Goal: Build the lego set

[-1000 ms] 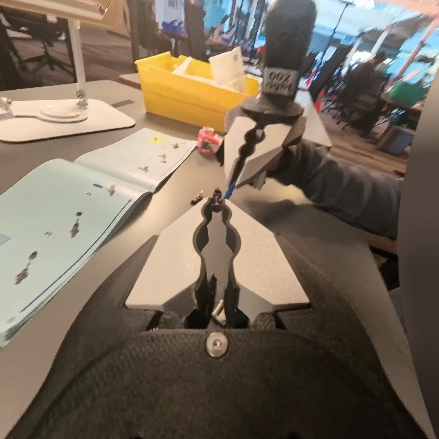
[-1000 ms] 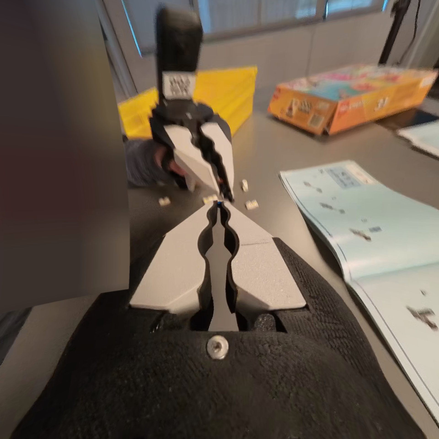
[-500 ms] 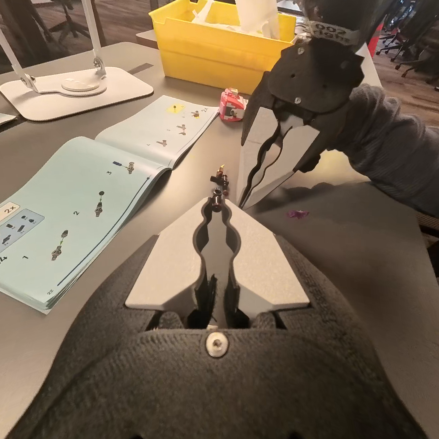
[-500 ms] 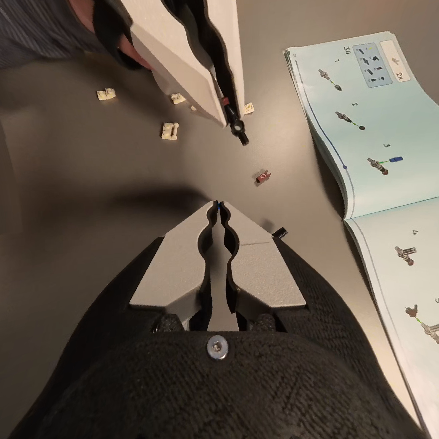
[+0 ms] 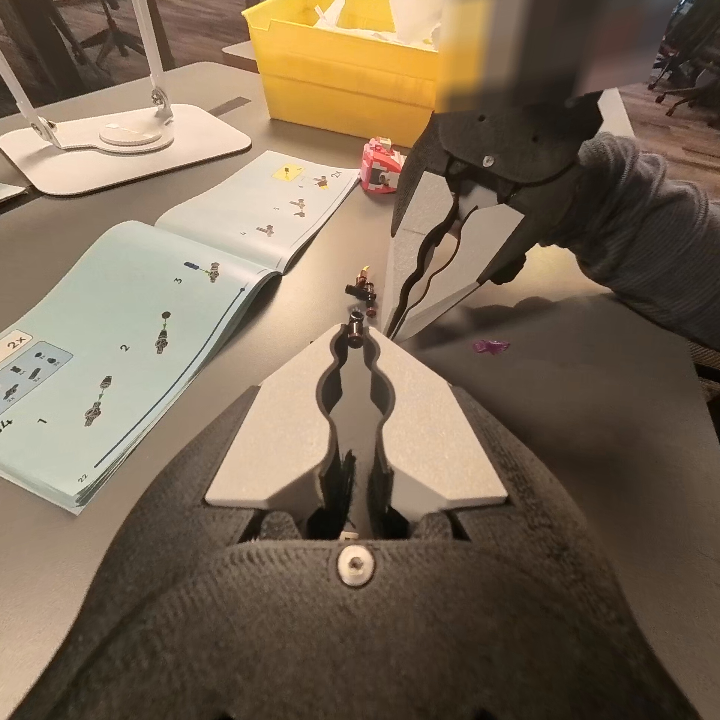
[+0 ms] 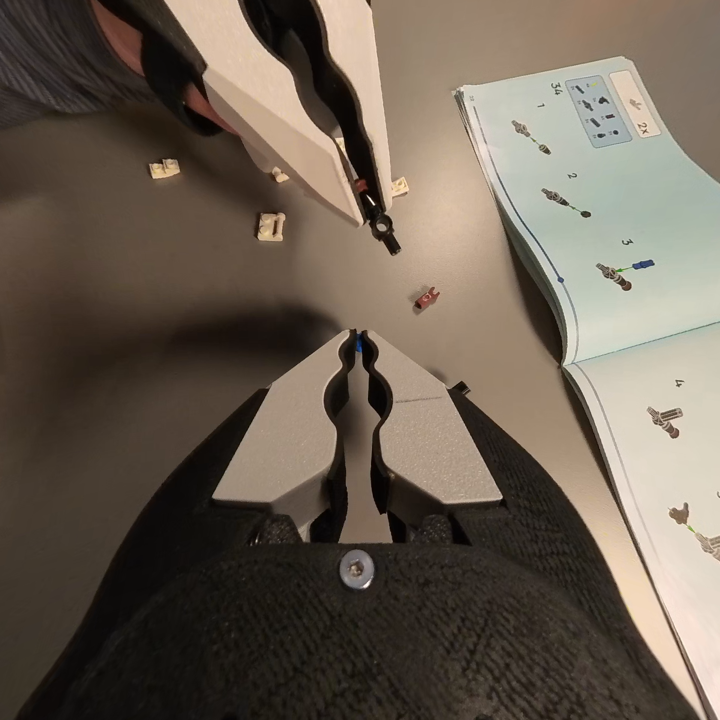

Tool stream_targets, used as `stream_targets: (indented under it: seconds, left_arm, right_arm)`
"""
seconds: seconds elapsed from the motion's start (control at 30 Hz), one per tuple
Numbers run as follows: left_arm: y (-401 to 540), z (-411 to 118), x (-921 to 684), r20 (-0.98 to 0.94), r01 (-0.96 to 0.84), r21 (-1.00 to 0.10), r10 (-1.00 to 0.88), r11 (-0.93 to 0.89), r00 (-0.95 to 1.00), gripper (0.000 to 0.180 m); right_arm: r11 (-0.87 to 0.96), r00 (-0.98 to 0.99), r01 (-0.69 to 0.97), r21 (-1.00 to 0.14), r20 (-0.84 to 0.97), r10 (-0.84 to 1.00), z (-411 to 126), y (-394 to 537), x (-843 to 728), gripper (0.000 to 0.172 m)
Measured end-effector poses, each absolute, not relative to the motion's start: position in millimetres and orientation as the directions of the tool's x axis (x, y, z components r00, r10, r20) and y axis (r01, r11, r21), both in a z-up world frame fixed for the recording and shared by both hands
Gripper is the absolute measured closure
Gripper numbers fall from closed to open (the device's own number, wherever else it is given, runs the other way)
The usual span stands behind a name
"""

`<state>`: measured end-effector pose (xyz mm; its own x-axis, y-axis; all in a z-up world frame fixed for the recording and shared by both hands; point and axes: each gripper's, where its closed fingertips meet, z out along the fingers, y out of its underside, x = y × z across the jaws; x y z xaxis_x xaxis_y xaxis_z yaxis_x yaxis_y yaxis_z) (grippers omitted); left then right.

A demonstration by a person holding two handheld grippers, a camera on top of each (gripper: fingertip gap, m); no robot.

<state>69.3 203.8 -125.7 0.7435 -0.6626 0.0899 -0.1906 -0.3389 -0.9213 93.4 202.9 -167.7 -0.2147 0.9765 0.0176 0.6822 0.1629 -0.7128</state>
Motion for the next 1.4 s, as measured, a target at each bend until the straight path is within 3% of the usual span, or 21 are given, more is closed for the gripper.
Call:
stream_targets:
  seconds: [1.07, 1.27, 1.4]
  left_arm:
    - [201.9, -126.5, 71.7, 0.108, -0.185, -0.92, -0.677, -0.346, 0.728, 0.175]
    - [196.1, -139.1, 79.0, 0.131, -0.235, -0.888, -0.708, -0.395, 0.694, 0.175]
    - [195.2, -144.2, 81.7, 0.06, -0.31, -0.875, -0.719, -0.371, 0.693, 0.175]
  right_arm:
    - [0.092, -0.195, 0.689, -0.719, -0.062, 0.979, -170.8, 204.2, 95.1, 0.169]
    - [0.035, -0.217, 0.454, -0.89, -0.073, 0.973, -121.9, 204.5, 84.8, 0.17]
    - [0.045, -0.241, 0.382, -0.923, -0.052, 0.969, -114.5, 202.7, 80.4, 0.17]
